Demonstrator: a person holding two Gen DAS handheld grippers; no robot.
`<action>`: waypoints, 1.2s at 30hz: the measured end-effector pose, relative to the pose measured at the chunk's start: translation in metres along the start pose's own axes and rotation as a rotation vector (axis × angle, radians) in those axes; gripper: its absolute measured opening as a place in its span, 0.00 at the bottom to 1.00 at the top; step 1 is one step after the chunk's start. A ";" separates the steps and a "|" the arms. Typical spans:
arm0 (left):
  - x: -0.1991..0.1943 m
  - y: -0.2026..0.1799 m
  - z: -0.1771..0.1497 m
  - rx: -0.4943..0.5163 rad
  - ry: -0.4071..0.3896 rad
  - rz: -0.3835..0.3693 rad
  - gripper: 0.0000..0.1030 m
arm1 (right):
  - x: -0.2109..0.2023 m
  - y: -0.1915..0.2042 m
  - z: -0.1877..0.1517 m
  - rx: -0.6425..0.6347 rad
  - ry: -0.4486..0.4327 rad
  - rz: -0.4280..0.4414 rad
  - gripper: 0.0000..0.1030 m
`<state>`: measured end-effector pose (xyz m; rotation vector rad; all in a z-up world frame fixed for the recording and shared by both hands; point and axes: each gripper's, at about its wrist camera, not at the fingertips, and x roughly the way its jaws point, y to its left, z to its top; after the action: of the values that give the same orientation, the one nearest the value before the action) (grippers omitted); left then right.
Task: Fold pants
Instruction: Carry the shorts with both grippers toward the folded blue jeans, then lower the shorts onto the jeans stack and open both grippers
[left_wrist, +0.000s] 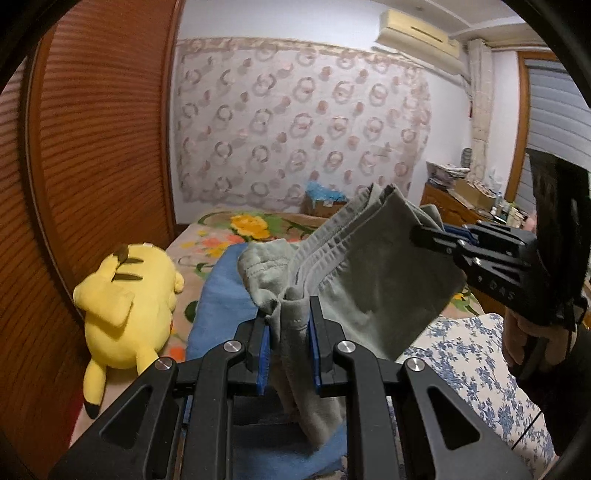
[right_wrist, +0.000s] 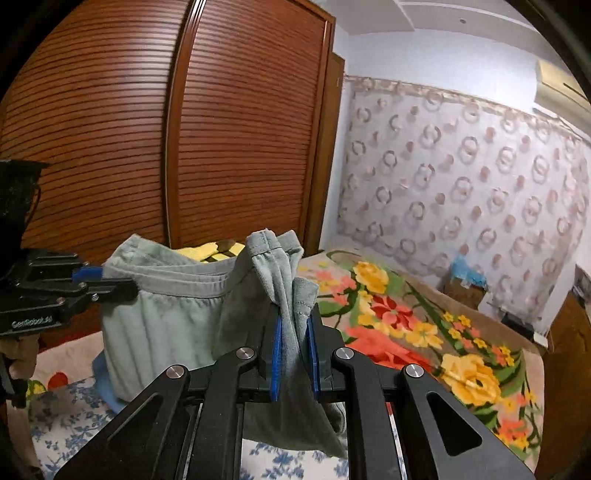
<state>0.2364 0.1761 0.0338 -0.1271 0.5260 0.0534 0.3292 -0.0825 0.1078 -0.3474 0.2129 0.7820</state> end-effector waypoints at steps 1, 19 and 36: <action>0.001 0.004 -0.002 -0.008 0.002 0.007 0.18 | 0.006 -0.002 0.002 -0.004 0.006 0.004 0.12; 0.012 0.036 -0.037 -0.168 0.065 0.072 0.18 | 0.126 0.001 0.037 -0.099 0.116 0.135 0.12; -0.002 0.036 -0.034 -0.143 0.037 0.101 0.57 | 0.136 -0.022 0.050 -0.008 0.091 0.176 0.35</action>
<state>0.2151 0.2069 0.0017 -0.2417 0.5655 0.1878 0.4419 0.0105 0.1158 -0.3752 0.3291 0.9413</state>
